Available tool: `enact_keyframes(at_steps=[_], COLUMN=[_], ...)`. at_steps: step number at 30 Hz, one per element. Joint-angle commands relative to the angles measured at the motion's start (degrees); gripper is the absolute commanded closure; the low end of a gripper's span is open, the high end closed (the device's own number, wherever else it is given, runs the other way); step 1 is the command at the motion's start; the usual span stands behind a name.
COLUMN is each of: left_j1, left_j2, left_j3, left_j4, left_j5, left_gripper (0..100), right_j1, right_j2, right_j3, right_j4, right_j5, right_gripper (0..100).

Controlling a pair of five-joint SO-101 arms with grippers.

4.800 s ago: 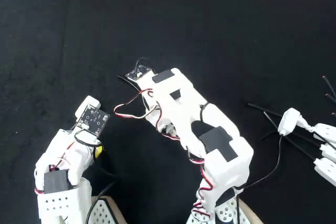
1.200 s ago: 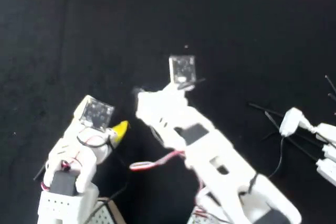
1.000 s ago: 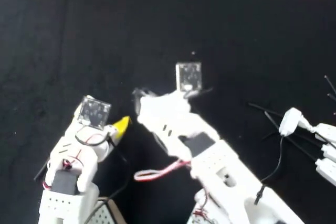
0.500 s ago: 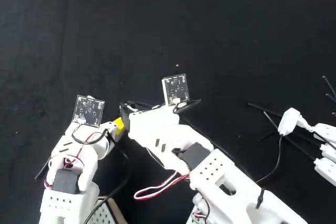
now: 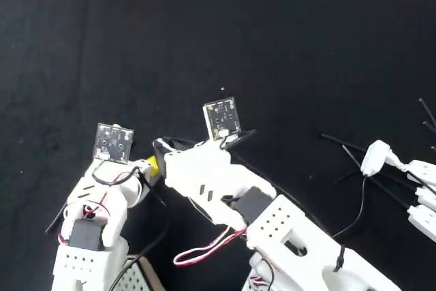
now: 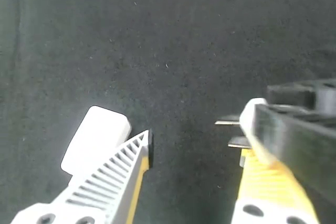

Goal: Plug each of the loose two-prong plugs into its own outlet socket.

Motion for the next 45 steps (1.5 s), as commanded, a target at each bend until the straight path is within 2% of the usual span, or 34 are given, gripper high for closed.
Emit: enact_keyframes(at_steps=[1, 4, 10, 13, 18, 23, 27, 30, 33, 35, 39, 43, 45], left_j1=[-3.9, -4.2, -2.7, -2.3, -2.3, -2.9, -3.0, -8.3, -17.9, -22.7, -23.9, -24.1, -23.9], left_j2=[-0.5, -0.5, -0.5, -0.5, -0.5, -0.5, -0.5, -0.5, 0.1, 0.9, 8.8, 25.6, 35.7], left_j3=[-0.9, -1.3, -1.2, -1.0, -0.8, -3.4, -6.3, -11.6, -17.3, -19.1, -22.6, -31.5, -36.7], left_j4=[-3.8, -3.8, -3.4, -3.3, -3.2, 3.3, 11.1, 17.3, 19.6, 19.3, 19.0, 19.4, 20.0], left_j5=[2.6, 5.1, 5.1, 5.1, 1.6, -2.6, -10.5, -13.4, -9.8, -10.3, -14.0, -20.7, -26.8], left_gripper=[72, 72, 72, 72, 72, 72, 72, 72, 72, 72, 72, 72, 72], right_j1=[-3.8, -3.9, -3.6, -3.4, 1.1, 2.6, 2.8, 4.4, 7.6, 10.0, 14.2, 17.3, 17.8], right_j2=[0.1, 0.1, 0.1, 0.1, 0.1, 0.1, 0.2, 0.3, 2.6, 5.9, 13.8, 21.4, 24.7], right_j3=[-0.5, -0.6, -0.7, -0.4, -0.4, -0.4, -0.9, -4.4, -10.6, -15.1, -23.8, -28.5, -30.2], right_j4=[2.2, 3.4, 3.2, 2.0, 0.2, 0.1, 1.9, 7.9, 17.1, 22.4, 31.4, 32.5, 32.8], right_j5=[0.5, 0.5, 0.5, 0.5, 1.1, 5.1, 8.3, 10.0, 14.7, 20.2, 36.7, 38.2, 41.2], right_gripper=[98.6, 98.6, 94.4, 98.5, 98.7, 98.7, 98.7, 98.7, 98.7, 98.6, 98.5, 98.5, 98.6])
